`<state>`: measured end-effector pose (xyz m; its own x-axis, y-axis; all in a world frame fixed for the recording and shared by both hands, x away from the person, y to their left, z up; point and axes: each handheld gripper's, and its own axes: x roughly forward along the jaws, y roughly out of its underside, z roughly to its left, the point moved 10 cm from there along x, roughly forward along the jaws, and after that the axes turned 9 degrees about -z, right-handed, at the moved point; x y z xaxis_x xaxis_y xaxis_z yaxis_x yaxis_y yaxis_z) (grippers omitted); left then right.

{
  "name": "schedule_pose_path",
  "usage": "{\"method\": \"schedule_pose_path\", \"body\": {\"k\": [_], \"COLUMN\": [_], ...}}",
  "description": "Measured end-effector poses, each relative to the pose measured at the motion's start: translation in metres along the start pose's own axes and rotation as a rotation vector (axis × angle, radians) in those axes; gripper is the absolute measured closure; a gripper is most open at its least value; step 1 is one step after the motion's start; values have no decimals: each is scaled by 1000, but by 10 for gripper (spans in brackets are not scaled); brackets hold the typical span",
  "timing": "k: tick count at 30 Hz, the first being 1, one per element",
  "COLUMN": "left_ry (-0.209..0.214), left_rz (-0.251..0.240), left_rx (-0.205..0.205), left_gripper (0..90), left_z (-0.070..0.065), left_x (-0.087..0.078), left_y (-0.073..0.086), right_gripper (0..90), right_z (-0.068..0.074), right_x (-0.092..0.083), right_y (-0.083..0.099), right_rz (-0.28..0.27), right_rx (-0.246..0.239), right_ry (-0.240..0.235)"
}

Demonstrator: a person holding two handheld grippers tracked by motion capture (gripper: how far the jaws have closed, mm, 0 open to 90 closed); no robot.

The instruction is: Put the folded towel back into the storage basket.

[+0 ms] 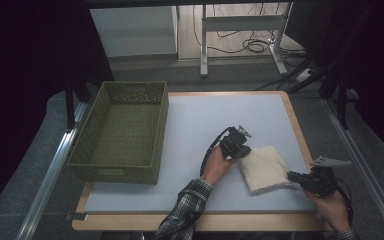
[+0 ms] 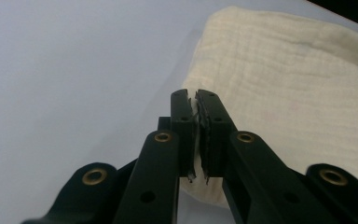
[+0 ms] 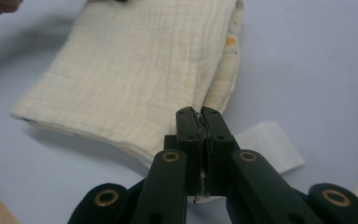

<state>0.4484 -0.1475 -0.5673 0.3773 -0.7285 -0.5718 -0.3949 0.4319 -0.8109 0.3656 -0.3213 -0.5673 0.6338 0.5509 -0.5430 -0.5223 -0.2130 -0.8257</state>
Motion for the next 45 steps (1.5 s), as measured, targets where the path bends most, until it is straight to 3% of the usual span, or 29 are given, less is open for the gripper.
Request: {"method": "schedule_pose_path", "body": {"k": [7, 10, 13, 17, 19, 20, 22, 27, 30, 32, 33, 35, 36, 39, 41, 45], "left_ry": [4, 14, 9, 13, 5, -20, -39, -69, -56, -49, -49, -64, -54, -40, -63, -115], "left_rz": [13, -15, -27, -49, -47, -31, -18, 27, 8, 29, 29, 48, 35, -7, -27, -2], "left_rx": [-11, -46, -52, -54, -52, -33, -34, -40, -59, -57, -57, -21, -34, -52, -48, -71], "left_gripper": [860, 859, 859, 858, 856, 855, 854, 779, 700, 666, 678, 829, 861, 870, 868, 868], "left_z": [10, 15, 17, 19, 21, 24, 30, 40, 39, 37, 37, 39, 39, 38, 41, 54], "left_x": [-15, -25, -29, -37, -40, -41, -41, -34, -35, -33, -33, -33, -35, -44, -50, -51], "left_y": [7, 7, 6, 2, 2, 5, 10, 26, 25, 27, 27, 30, 28, 21, 18, 28], "right_gripper": [874, 874, 873, 873, 873, 873, 873, 871, 871, 871, 871, 871, 871, 871, 871, 871], "right_z": [25, 35, 39, 45, 50, 53, 55, 46, 38, 36, 37, 42, 46, 62, 72, 79], "right_x": [2, 4, 4, 4, 5, 6, 11, 33, 42, 44, 45, 44, 44, 43, 44, 48], "right_y": [-19, -25, -31, -39, -43, -44, -42, -23, -13, -11, -12, -15, -19, -32, -41, -47], "right_rz": [-19, -21, -26, -41, -42, -45, -37, 12, 30, 31, 32, 23, 11, -16, -31, -41], "right_rx": [-24, -38, -55, -41, -50, -52, -50, -28, -7, -4, -7, -2, -3, -22, -41, -51], "right_ry": [-70, -90, -92, -120, -131, -138, -144, -114, -94, -94, -93, -103, -119, -154, -172, -184]}}
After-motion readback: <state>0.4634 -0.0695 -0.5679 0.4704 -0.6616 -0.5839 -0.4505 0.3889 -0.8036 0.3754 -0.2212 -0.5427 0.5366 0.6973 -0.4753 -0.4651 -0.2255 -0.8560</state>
